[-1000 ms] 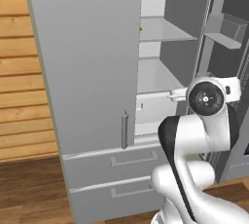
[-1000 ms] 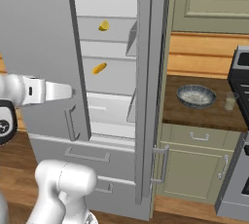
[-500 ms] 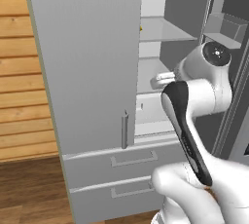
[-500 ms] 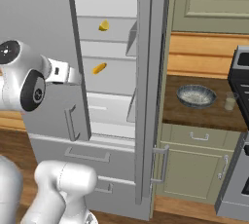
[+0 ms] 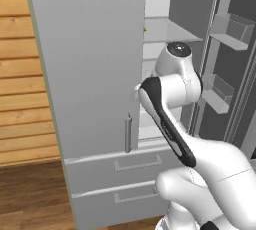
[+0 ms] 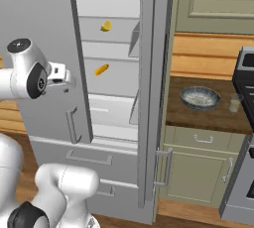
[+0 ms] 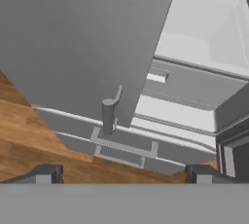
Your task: Grab a lemon wedge from the fridge and one ice cube from the ice bowl, and put them in the glass of lemonade.
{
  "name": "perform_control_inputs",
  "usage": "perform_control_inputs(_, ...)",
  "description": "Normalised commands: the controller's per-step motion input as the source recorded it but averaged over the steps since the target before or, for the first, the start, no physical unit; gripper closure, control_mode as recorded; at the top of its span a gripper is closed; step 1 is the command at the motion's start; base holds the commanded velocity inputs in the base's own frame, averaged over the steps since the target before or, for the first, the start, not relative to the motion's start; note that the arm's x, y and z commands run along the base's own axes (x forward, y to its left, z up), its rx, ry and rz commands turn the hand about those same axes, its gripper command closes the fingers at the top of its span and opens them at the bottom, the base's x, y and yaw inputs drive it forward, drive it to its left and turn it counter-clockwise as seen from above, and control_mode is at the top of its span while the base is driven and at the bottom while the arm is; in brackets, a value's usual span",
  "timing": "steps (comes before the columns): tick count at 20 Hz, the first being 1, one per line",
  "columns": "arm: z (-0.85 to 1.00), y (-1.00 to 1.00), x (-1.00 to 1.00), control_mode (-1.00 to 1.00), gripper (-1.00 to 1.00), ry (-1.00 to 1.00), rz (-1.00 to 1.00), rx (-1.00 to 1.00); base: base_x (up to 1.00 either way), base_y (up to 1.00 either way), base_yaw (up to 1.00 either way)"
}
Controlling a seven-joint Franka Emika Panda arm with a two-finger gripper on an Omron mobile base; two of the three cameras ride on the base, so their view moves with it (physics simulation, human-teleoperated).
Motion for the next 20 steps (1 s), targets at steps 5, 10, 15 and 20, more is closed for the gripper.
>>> perform_control_inputs(5,-1.00,0.61,0.61,-1.00,-1.00,0.14,0.05,-0.03,0.00,0.00,0.00)
perform_control_inputs(10,-0.91,0.01,0.27,-1.00,-1.00,0.01,-0.04,0.00,0.00,0.00,0.00)
perform_control_inputs(15,-0.74,0.00,0.38,-1.00,-1.00,0.00,-0.06,0.00,0.00,0.00,0.00)
perform_control_inputs(20,-0.36,0.02,0.57,-1.00,-1.00,0.00,-0.04,0.06,0.00,0.00,0.00)
